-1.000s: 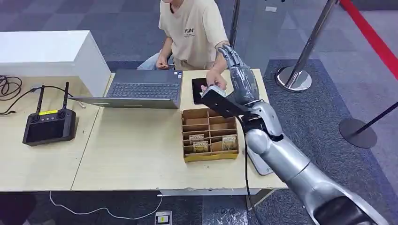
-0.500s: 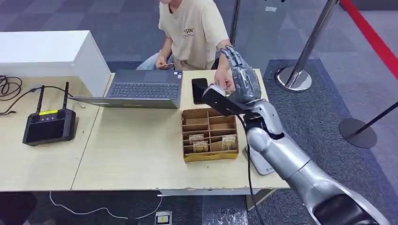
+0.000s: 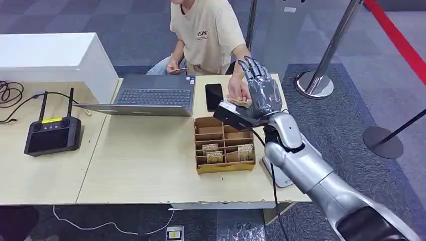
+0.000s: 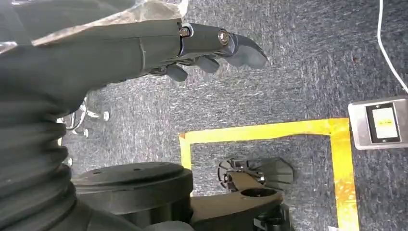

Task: Pass the card to the sensor for recognition and then transmit it.

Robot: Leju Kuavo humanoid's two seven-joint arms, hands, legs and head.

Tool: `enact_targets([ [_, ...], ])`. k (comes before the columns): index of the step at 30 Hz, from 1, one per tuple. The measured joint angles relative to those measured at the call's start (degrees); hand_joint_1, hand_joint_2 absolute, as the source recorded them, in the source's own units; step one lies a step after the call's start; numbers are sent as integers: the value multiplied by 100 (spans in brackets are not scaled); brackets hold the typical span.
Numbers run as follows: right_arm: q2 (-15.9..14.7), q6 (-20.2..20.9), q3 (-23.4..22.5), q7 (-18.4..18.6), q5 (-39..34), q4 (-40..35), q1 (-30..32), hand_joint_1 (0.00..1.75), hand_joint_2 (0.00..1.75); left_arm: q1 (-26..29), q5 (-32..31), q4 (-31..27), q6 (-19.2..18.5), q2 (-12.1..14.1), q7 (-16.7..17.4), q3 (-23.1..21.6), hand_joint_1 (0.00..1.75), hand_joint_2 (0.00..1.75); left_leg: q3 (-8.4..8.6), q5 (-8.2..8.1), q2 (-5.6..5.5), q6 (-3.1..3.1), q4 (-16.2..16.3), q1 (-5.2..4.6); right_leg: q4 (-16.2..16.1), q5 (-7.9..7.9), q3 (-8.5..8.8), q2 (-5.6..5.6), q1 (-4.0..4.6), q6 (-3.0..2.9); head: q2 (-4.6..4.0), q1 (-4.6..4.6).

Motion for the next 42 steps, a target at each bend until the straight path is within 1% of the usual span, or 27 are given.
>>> enact_targets([
  [12, -31, 28, 81, -50, 0, 48, 86, 175, 175, 0, -42, 0, -15, 2, 0, -31, 0, 175, -1, 0, -1, 0, 0, 0, 0, 0, -1, 0, 0, 0, 0, 0],
  [26, -31, 197, 90, -149, -33, 50, 90, 175, 175, -18, -105, 2, -18, 4, 0, -46, 0, 175, -1, 0, 0, 0, 0, 0, 0, 0, -1, 0, 0, 0, 0, 0],
  [31, -28, 170, 90, -201, -142, 50, 109, 175, 175, -26, -131, 2, -15, 4, 2, -83, 0, 175, 0, 0, -1, 0, 0, 0, 0, 0, -1, 0, 0, 0, 0, 0],
  [34, -24, -16, 41, -381, -659, 11, 232, 175, 175, -24, -109, 2, 4, 4, -9, -96, 0, 175, 1, 0, -2, 0, 0, 0, 0, 0, 0, 0, 0, 0, 0, 0],
  [36, -24, -223, -72, -718, -1633, -134, 445, 175, 175, -3, -26, 2, 57, 0, -50, -96, 0, 175, 1, 0, -2, 0, 0, 1, -1, -1, 0, -1, 0, 0, 0, 2],
  [38, -28, -352, -274, -1137, -2846, -357, 759, 175, 175, 30, 61, 2, 114, -2, -55, -96, 0, 175, 2, -1, -3, 1, 1, 1, -2, -1, 0, -1, 0, 0, 0, 0],
  [40, -46, -326, -562, -1557, -4140, -643, 1173, 175, 175, 65, 175, 2, 179, -22, -63, -92, 0, 175, 1, -2, -3, 1, 1, 0, -4, -3, -1, -1, 0, 1, 0, 2],
  [41, -90, -271, -738, -1713, -4639, -808, 1403, 175, 175, 79, 218, 4, 207, -31, -63, -79, 0, 175, 1, -2, -6, 1, 1, 0, -5, -3, -1, -2, -1, 1, 0, 0],
  [42, -125, -212, -873, -1821, -4952, -921, 1613, 175, 175, 89, 243, 4, 221, -39, -63, -68, 0, 175, 0, -2, -6, 2, 2, 0, -6, -4, -1, -2, -1, 3, 0, 2],
])
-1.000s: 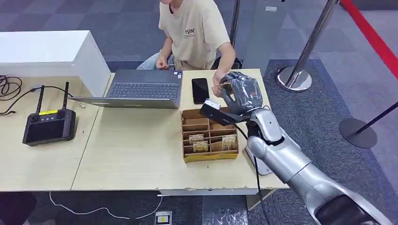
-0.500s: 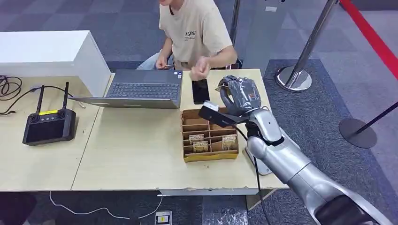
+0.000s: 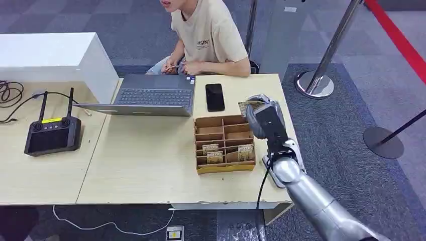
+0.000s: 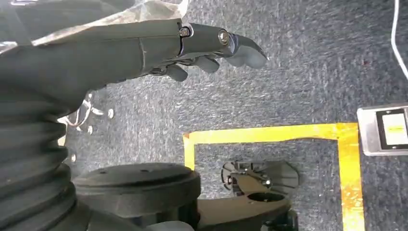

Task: Pass the card to the sensor for recognition and then transmit it.

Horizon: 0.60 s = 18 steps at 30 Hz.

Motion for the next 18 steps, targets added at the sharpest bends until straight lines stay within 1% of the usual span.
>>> enact_targets([
  [3, -166, 137, -455, -323, -935, -283, 659, 175, 175, 15, 98, 0, 55, -22, 0, 26, 0, 175, -3, -1, -1, 2, -1, -1, -1, 0, 2, -1, 0, 0, 0, 0],
  [6, -294, 170, -875, -491, -1334, -513, 1236, 175, 175, 19, 151, 2, 87, -39, 0, 68, 0, 175, -2, -2, 0, 2, 0, -3, -1, 1, 2, 0, 0, 0, 0, -2],
  [8, -350, 164, -1087, -502, -1406, -618, 1513, 175, 175, 19, 179, 2, 90, -50, -2, 85, 0, 175, 0, -1, 1, 2, 0, -3, -1, 2, 2, 1, -1, 1, 0, -2],
  [11, -406, 161, -1305, -507, -1441, -732, 1723, 175, 175, 16, 188, 2, 90, -57, -2, 98, 0, 175, 3, -1, 3, 2, 0, -3, -1, 4, 4, 1, -1, 0, 0, -2],
  [16, -445, 161, -1545, -504, -1443, -876, 1850, 175, 175, 15, 190, 2, 90, -74, -2, 103, 0, 175, 6, 1, 6, 0, -1, -1, 1, 5, 5, 1, 0, -2, 0, -2],
  [18, -457, 102, -1606, -412, -1421, -904, 1882, 175, 175, 13, 205, 2, 111, -83, -20, 105, 0, 175, 8, 1, 5, 0, -1, -1, 1, 5, 4, 1, 0, -2, 0, -2],
])
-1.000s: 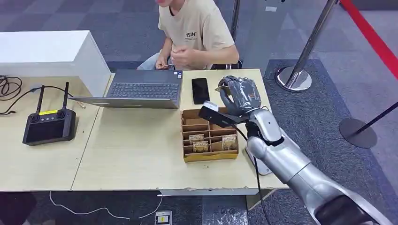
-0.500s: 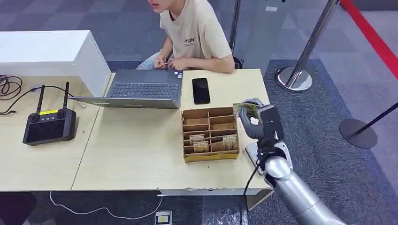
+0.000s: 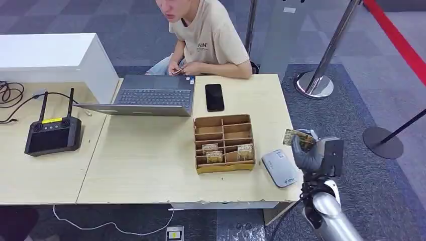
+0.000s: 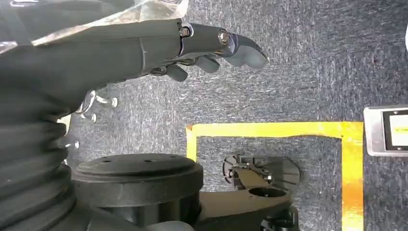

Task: Pass the card to the sensor for recognition and then transmit it.

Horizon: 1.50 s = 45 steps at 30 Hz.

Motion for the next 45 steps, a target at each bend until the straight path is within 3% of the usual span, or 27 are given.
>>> enact_targets([
  [4, -74, -197, -68, 280, 263, 31, 189, 175, 175, -1, 50, 0, 105, -7, -76, 33, 0, 175, -6, 0, -2, 0, -1, 0, 0, -1, -1, -1, 0, 1, 0, 0],
  [14, -116, -461, 103, 1412, 1925, 588, 191, 175, 175, -19, 85, 0, 142, -33, 35, 94, 0, 175, -5, 0, 0, 0, -1, 0, 1, -1, 0, 2, 0, 1, 0, 0],
  [26, -107, -197, 343, 1752, 2260, 1294, -3, 175, 175, -23, 107, 0, 149, -50, 85, 94, 0, 175, -5, 0, 0, 0, -1, 0, 0, -1, -1, 2, 0, 1, 0, 0],
  [36, -92, -26, 634, 2384, 3005, 1982, -438, 175, 175, -29, 103, 0, 140, -52, 116, 94, 0, 175, 22, 0, 11, 0, -1, 3, -1, 0, 20, 9, 3, 0, 0, 2],
  [45, -92, 53, 765, 2419, 3066, 2269, -595, 175, 175, -28, 103, 0, 140, -52, 116, 94, 0, 175, 47, 0, 12, 0, 0, 3, -3, 3, 45, 11, 3, 2, 0, 0],
])
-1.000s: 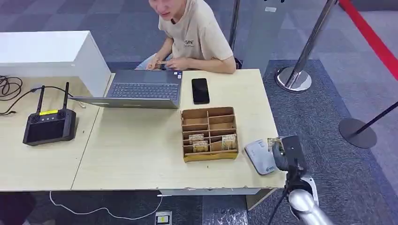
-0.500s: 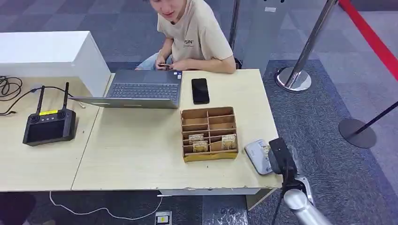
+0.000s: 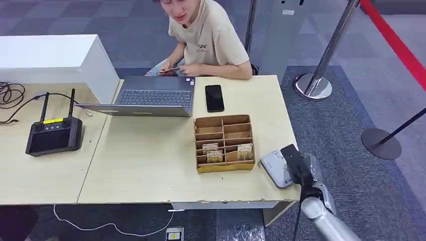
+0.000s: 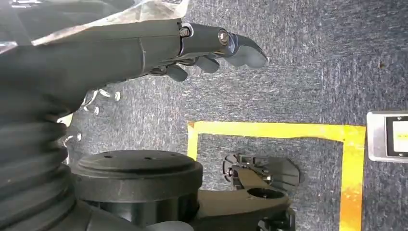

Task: Pass the card to the sensor for recognition and then transmit it.

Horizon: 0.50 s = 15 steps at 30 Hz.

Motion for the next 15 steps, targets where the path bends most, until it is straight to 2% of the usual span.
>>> enact_targets([
  [15, 7, 170, 144, 101, 118, 271, -188, 175, 175, 0, 24, 0, -39, 0, 28, 0, 0, 175, 34, 0, 2, 0, 0, 1, -2, 2, 31, 4, 1, 2, 0, 2],
])
